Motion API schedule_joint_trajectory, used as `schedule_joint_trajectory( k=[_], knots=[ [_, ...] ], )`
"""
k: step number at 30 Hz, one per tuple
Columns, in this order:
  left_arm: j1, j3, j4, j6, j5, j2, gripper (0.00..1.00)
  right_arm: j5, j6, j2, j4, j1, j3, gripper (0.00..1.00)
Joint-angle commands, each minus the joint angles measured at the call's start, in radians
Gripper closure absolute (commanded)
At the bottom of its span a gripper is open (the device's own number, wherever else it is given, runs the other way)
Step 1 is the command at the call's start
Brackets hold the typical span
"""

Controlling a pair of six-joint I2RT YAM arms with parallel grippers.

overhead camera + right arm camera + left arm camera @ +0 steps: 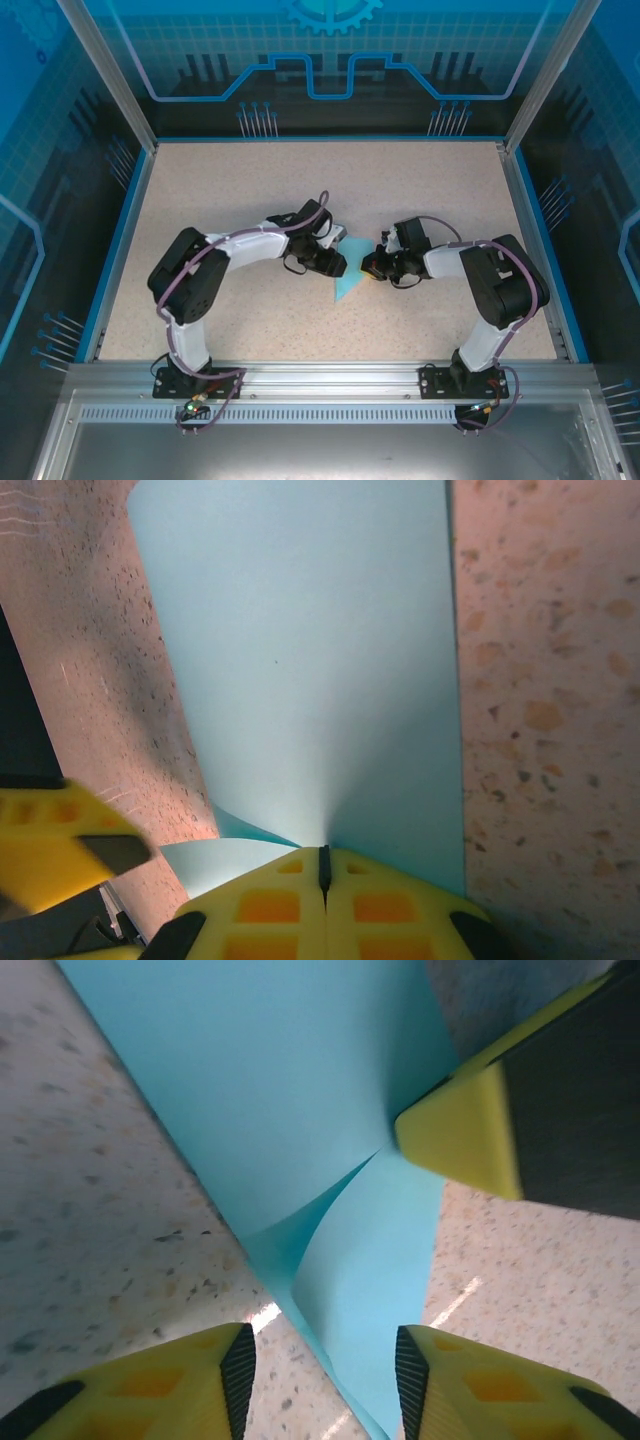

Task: Fold a paper plane with a square sheet of paper (pick it up from the middle)
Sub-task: Third fold the triangle at the center of the table.

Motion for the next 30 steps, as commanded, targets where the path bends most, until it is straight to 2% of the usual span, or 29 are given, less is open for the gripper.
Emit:
schedule_joint_trajectory(
  k=[1, 4, 7, 9, 13, 21, 30],
  knots=[
    [0.004, -0.015, -0.021, -0.109, -0.036, -0.108, 0.56, 0.06, -0.003, 0.019, -0.064, 0.013, -0.016, 0.99],
    [-0.023, -0.038, 0.022, -0.156, 0.07, -0.136, 0.71, 0.057, 0.018, 0.013, -0.042, 0.013, -0.026, 0.99],
    [-0.08, -0.017, 0.026, -0.175, 0.173, -0.102, 0.8, 0.051, 0.026, 0.007, -0.032, 0.014, -0.025, 0.99],
    [-0.12, -0.007, 0.033, -0.19, 0.186, -0.06, 0.87, 0.052, 0.025, 0.001, -0.037, 0.014, -0.02, 0.99],
    [-0.124, -0.023, 0.078, -0.249, 0.175, 0.005, 0.92, 0.054, 0.02, 0.0, -0.046, 0.014, -0.02, 0.99],
    [-0.075, -0.081, 0.116, -0.282, 0.174, 0.076, 0.94, 0.058, 0.011, 0.017, -0.054, 0.015, -0.02, 0.98],
    [-0.029, -0.167, 0.077, -0.241, 0.164, 0.099, 0.96, 0.072, 0.0, 0.018, -0.08, 0.016, -0.023, 0.98]
  ],
)
